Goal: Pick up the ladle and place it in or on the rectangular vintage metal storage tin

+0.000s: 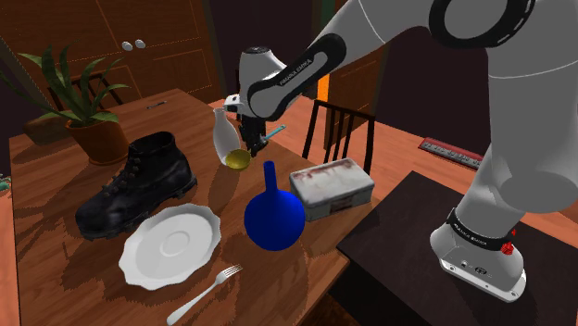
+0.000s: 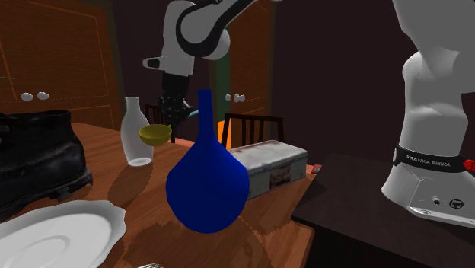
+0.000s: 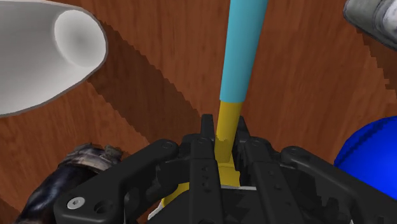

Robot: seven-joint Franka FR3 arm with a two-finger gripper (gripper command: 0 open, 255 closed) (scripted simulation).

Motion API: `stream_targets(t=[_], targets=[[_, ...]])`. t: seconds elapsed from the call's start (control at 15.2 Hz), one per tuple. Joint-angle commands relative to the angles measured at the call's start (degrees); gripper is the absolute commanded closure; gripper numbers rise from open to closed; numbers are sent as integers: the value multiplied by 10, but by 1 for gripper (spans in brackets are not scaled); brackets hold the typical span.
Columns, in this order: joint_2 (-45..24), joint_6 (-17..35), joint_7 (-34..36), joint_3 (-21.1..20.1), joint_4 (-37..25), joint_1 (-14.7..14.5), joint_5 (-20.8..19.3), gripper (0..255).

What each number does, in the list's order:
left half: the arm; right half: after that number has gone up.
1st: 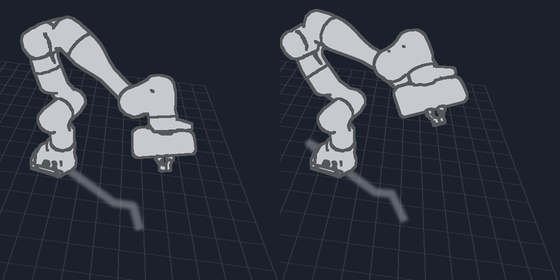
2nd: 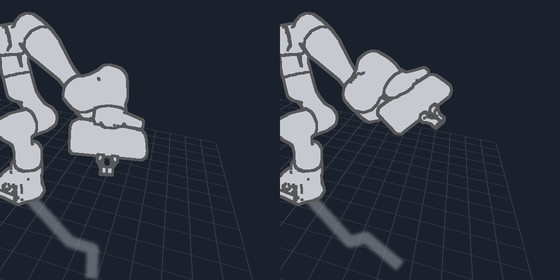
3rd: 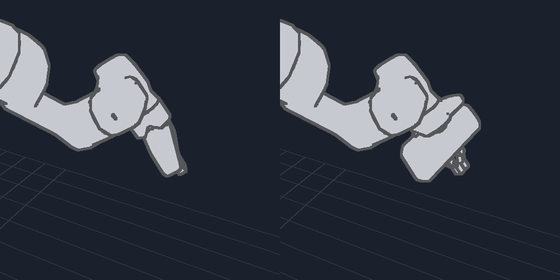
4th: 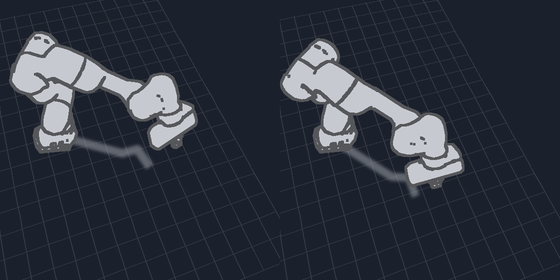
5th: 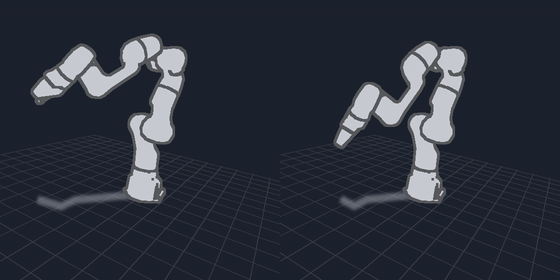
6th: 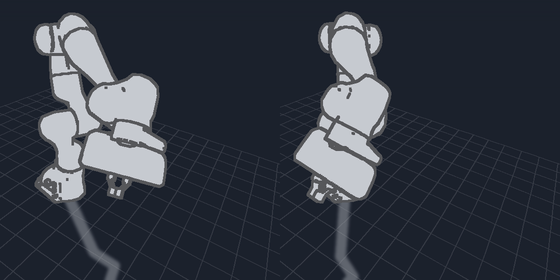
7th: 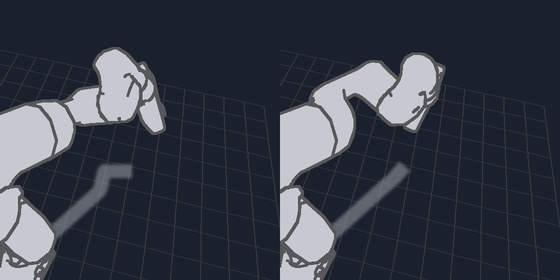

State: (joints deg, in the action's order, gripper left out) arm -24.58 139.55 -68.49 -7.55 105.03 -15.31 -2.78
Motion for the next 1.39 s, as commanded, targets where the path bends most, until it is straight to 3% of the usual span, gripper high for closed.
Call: stream_targets(t=[0.0,0.07,0.73,1.32], targets=[[10,-13,-1,-1,-2,1,2,255],[12,-15,-1,-1,-3,1,2,255],[216,67,-55,-8,282,34,50,255],[410,83,-122,14,494,39,100,255]])
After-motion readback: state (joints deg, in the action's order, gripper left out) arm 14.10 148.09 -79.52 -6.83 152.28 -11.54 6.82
